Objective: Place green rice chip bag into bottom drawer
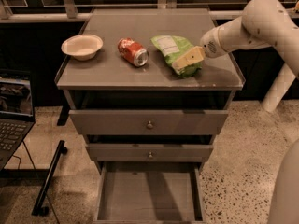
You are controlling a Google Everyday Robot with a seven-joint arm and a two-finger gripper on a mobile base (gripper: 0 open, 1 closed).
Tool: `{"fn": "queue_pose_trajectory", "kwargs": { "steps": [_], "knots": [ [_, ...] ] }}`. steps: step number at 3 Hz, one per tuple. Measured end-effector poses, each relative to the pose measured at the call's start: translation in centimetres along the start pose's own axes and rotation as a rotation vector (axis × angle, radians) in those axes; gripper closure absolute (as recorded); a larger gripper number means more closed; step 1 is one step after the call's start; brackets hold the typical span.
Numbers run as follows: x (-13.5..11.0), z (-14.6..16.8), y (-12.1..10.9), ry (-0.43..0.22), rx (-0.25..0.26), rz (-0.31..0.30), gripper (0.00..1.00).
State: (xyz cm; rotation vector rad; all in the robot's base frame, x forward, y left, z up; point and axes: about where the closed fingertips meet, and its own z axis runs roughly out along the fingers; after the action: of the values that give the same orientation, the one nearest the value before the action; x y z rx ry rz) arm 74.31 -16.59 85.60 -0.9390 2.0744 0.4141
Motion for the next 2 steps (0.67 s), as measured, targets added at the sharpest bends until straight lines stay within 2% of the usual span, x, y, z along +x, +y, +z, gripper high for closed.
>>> {"fn": "queue_pose_trajectory", "kwargs": {
  "steps": [2],
  "knots": [
    [0.06, 0.15, 0.02, 0.001, -0.002, 0.002, 0.40]
  ]
}}
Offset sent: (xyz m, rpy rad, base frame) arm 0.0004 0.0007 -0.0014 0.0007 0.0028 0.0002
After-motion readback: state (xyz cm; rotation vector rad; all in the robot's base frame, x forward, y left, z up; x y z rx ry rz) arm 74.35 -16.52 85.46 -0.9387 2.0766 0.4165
